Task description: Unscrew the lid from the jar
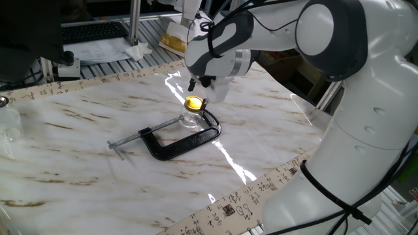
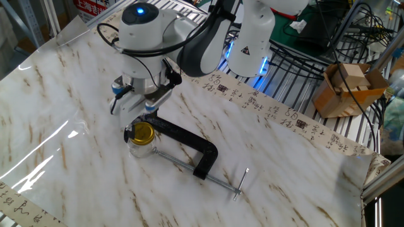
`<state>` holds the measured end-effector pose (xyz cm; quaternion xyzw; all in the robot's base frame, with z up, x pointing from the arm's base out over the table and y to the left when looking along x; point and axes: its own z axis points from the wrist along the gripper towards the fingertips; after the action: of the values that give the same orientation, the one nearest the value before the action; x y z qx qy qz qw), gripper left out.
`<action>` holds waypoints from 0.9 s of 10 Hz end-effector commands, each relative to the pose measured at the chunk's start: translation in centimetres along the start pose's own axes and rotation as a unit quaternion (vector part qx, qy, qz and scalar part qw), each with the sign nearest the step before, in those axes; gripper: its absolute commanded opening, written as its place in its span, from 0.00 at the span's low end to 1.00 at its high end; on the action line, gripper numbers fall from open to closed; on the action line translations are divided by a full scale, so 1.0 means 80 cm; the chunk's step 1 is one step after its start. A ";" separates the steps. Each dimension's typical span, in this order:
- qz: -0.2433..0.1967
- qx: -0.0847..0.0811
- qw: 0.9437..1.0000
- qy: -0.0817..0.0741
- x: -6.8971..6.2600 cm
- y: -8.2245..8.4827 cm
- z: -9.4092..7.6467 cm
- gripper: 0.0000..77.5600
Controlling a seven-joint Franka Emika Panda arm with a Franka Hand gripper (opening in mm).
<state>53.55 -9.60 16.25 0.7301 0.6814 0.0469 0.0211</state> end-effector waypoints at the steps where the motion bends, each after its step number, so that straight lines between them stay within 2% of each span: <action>1: -0.012 0.019 1.000 0.001 0.006 0.006 -0.001 1.00; 4: -0.026 0.023 0.999 0.005 0.005 0.015 0.001 1.00; 9: -0.038 0.022 0.999 -0.006 0.005 0.017 0.012 1.00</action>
<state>54.89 -9.32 15.62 0.7071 0.7065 0.0286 0.0062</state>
